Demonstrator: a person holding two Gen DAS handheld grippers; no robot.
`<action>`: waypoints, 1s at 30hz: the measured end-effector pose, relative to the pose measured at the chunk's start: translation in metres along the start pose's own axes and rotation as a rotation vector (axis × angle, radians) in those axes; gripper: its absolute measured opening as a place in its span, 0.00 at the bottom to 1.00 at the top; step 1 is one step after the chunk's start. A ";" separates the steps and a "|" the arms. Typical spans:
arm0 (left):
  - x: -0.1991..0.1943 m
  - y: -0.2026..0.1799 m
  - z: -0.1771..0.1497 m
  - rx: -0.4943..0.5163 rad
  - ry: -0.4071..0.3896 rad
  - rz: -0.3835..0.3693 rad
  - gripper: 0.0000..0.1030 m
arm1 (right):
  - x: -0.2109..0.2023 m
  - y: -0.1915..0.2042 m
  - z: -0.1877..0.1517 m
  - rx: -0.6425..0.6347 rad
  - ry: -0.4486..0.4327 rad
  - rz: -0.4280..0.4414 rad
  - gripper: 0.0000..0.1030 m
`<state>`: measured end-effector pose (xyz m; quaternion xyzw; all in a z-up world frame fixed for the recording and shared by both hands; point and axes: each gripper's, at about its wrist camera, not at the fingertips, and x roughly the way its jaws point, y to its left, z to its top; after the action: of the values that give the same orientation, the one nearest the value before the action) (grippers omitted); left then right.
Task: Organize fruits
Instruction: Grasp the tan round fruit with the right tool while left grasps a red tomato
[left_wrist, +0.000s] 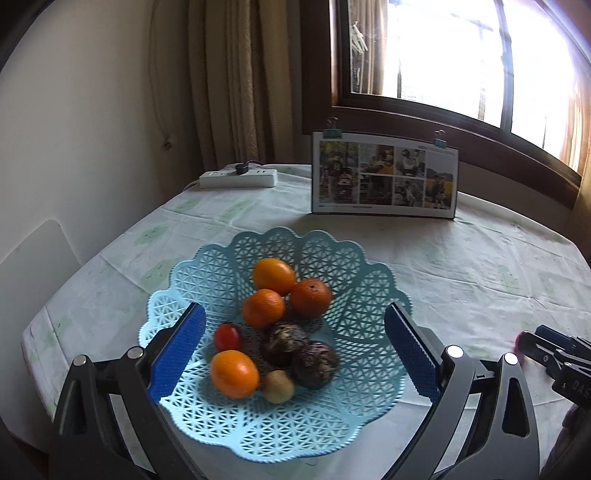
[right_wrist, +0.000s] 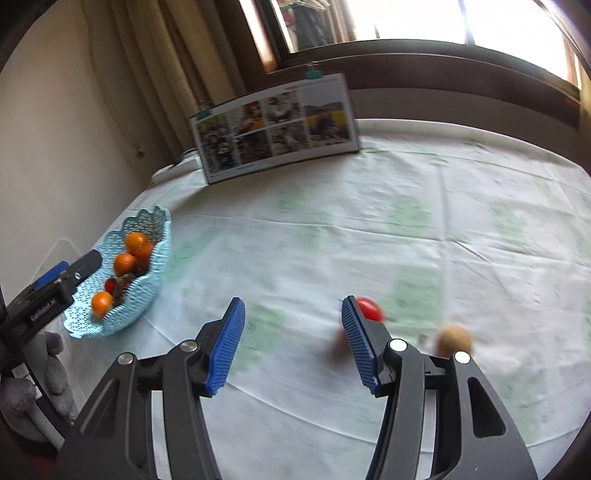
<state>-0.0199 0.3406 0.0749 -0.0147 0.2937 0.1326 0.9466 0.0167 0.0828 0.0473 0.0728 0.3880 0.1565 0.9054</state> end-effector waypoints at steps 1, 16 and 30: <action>-0.001 -0.006 0.001 0.009 -0.002 -0.005 0.96 | -0.003 -0.006 -0.002 0.003 -0.004 -0.015 0.54; -0.003 -0.097 -0.004 0.178 0.007 -0.125 0.96 | -0.011 -0.070 -0.017 0.016 0.034 -0.151 0.53; 0.003 -0.129 -0.008 0.230 0.043 -0.164 0.96 | 0.001 -0.079 -0.016 0.020 0.068 -0.130 0.26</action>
<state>0.0117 0.2164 0.0603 0.0674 0.3248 0.0198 0.9432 0.0232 0.0094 0.0157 0.0512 0.4240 0.0957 0.8991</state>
